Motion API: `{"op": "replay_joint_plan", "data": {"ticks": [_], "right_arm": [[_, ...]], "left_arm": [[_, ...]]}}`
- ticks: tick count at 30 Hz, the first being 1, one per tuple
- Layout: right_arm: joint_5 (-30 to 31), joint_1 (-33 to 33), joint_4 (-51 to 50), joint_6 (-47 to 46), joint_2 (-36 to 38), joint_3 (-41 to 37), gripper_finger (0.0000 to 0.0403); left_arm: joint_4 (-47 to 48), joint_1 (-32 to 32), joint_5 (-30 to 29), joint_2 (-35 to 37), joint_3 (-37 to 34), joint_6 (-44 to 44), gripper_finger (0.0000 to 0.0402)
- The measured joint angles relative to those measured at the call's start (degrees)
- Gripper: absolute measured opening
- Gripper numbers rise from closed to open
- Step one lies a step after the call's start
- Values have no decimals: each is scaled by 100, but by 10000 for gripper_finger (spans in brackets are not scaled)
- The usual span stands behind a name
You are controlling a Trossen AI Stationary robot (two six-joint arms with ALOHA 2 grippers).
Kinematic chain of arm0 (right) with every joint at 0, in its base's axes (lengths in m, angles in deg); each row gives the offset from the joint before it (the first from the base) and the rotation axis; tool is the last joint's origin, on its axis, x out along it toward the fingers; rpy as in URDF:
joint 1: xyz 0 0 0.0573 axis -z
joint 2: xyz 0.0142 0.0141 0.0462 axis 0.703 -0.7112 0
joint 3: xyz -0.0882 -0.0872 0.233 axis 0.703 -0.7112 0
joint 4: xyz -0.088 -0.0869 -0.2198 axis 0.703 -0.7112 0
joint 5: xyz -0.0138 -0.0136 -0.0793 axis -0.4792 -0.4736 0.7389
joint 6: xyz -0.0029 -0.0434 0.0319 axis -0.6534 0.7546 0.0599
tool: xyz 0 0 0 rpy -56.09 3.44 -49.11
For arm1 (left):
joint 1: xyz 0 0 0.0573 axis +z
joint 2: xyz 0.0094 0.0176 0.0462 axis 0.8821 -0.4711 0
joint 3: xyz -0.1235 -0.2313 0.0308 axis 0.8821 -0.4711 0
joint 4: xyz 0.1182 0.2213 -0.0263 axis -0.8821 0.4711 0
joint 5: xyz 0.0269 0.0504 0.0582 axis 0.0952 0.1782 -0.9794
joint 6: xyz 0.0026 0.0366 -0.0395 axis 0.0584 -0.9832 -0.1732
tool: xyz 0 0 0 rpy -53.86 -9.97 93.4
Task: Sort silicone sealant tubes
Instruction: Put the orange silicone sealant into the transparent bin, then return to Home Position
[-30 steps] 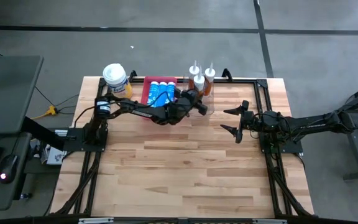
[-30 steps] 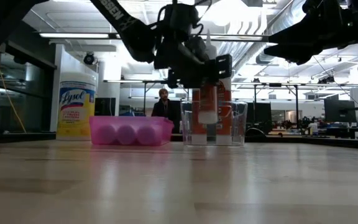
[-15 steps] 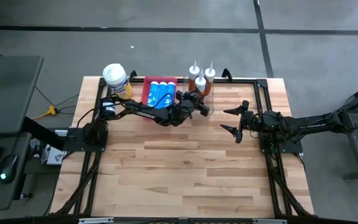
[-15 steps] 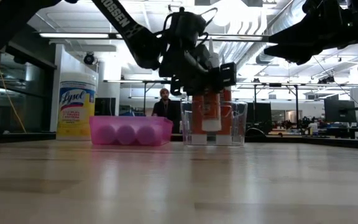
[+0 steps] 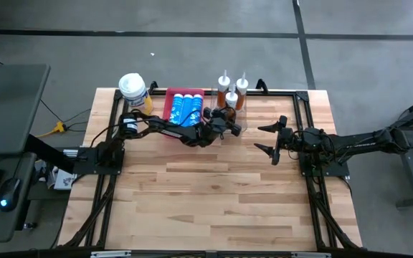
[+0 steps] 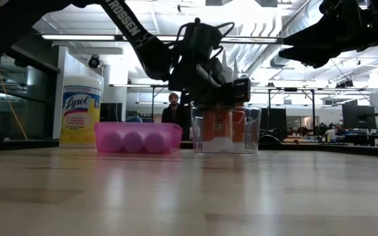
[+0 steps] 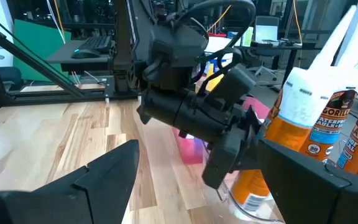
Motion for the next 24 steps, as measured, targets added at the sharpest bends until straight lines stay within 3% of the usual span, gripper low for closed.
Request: {"op": "replay_joint_plan", "data": {"ticks": [17, 24], "right_arm": [[0, -1, 0, 0, -2, 0, 321], [0, -2, 0, -1, -1, 0, 321]], "left_arm": [[-8, -1, 210, -59, 20, -21, 168], [5, -1, 94, -59, 20, -21, 297]]}}
